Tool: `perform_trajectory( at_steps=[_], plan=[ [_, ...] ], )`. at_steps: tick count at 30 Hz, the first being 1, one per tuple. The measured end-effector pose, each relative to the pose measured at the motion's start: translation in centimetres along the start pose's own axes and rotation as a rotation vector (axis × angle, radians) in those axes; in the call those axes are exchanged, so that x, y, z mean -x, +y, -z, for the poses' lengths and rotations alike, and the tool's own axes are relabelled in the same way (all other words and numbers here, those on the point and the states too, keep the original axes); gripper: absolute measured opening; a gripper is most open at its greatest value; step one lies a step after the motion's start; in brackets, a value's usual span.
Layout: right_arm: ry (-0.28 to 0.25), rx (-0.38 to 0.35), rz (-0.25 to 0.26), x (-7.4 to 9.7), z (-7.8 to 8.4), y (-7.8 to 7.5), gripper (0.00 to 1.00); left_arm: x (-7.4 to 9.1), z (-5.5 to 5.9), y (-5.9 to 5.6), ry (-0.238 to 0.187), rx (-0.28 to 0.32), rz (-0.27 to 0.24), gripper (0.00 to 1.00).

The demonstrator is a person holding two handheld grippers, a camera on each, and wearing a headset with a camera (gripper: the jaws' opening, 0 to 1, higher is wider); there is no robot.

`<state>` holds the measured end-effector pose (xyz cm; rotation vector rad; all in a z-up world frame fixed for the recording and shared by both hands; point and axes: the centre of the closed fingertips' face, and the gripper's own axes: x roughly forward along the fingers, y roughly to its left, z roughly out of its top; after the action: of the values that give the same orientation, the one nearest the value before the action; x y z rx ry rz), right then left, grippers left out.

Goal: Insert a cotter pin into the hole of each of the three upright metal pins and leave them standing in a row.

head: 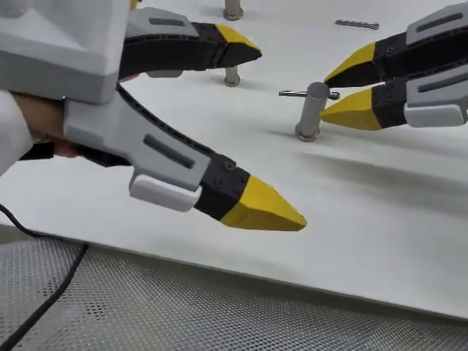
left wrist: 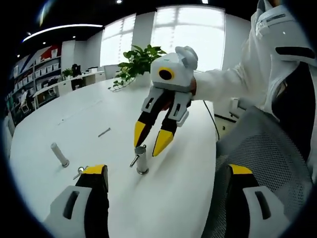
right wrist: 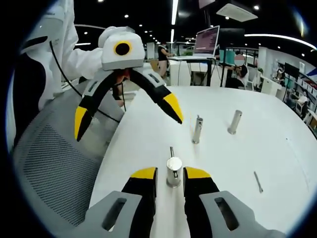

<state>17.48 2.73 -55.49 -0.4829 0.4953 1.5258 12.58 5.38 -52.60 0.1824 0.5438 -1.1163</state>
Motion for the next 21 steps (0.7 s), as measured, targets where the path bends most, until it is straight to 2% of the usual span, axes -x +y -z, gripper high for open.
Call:
perform_trajectory(
  at_steps=[3, 4, 7, 9, 11, 13, 21],
  plan=[
    [0.000, -0.002, 0.000, -0.2, 0.1, 0.0, 0.16, 0.6, 0.2, 0.4, -0.007, 0.025, -0.048, 0.99],
    [0.000, -0.002, 0.000, -0.3, 0.1, 0.0, 0.15, 0.8, 0.4, 0.3, -0.010, 0.049, -0.057, 0.99],
    [-0.004, 0.001, 0.007, -0.5, 0.0, -0.1, 0.14, 1.1, 0.8, 0.1, -0.020, 0.072, -0.061, 0.99],
    [-0.013, 0.003, 0.022, -0.6, -0.1, -0.4, 0.11, 1.2, 1.5, 0.1, -0.007, 0.092, -0.072, 0.99],
    [-0.019, -0.006, 0.022, -0.8, -0.1, -0.4, 0.12, 1.3, 1.8, 0.1, -0.001, 0.098, -0.080, 0.99],
    [-0.018, -0.006, 0.020, -0.9, 0.0, -0.4, 0.11, 1.3, 2.0, 0.2, 0.002, 0.133, -0.095, 0.99],
    [-0.019, -0.016, 0.025, -1.3, 0.4, -0.6, 0.09, 1.6, 2.2, 0.7, 0.004, 0.129, -0.121, 0.99]
  ],
)
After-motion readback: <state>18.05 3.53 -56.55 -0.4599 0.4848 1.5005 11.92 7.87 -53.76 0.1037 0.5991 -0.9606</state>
